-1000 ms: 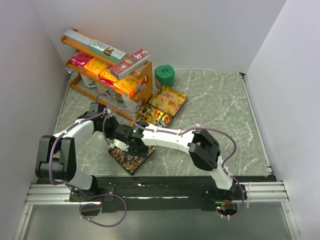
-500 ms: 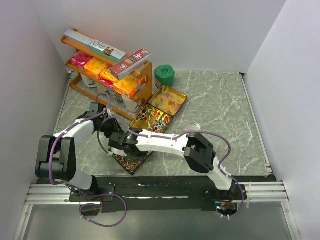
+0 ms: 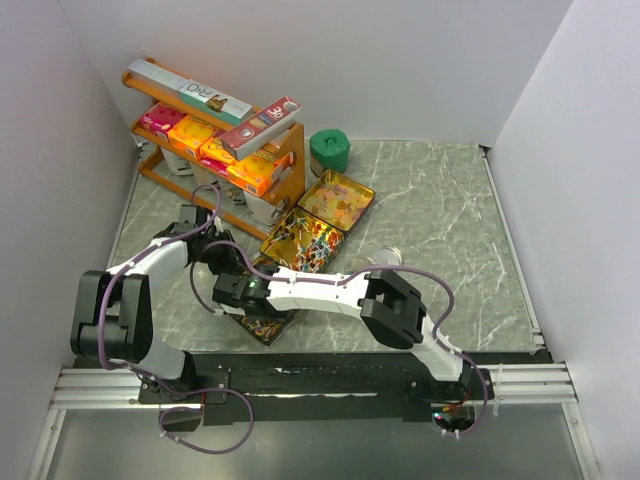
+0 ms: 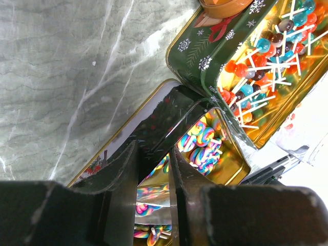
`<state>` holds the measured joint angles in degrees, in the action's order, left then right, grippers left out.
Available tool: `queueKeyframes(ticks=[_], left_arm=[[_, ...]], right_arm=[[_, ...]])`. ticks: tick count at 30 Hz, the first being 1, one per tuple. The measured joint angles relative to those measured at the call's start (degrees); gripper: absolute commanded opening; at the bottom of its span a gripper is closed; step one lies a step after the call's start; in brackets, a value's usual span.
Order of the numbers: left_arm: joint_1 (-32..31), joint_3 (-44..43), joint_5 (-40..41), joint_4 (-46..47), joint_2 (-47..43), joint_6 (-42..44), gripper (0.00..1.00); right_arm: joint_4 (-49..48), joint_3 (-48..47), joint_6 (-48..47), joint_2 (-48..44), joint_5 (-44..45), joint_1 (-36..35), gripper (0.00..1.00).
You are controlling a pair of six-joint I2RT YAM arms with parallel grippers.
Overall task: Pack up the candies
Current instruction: Scoop the fake candies from the storage box.
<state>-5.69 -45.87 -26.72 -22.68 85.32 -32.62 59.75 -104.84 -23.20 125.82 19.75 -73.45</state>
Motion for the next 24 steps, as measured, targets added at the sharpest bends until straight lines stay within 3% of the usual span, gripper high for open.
queueKeyframes(ticks=[13, 24], left_arm=[[0.00, 0.55, 0.24, 0.74, -0.46, -0.04, 0.02], [-0.02, 0.98, 0.92, 1.44, -1.03, -0.04, 0.01]], right_arm=[[-0.20, 0.31, 9.46, -0.09, -20.76, 6.47, 0.00], [-5.27, 4.07, 15.63, -1.97, -31.58, 9.79, 0.00]])
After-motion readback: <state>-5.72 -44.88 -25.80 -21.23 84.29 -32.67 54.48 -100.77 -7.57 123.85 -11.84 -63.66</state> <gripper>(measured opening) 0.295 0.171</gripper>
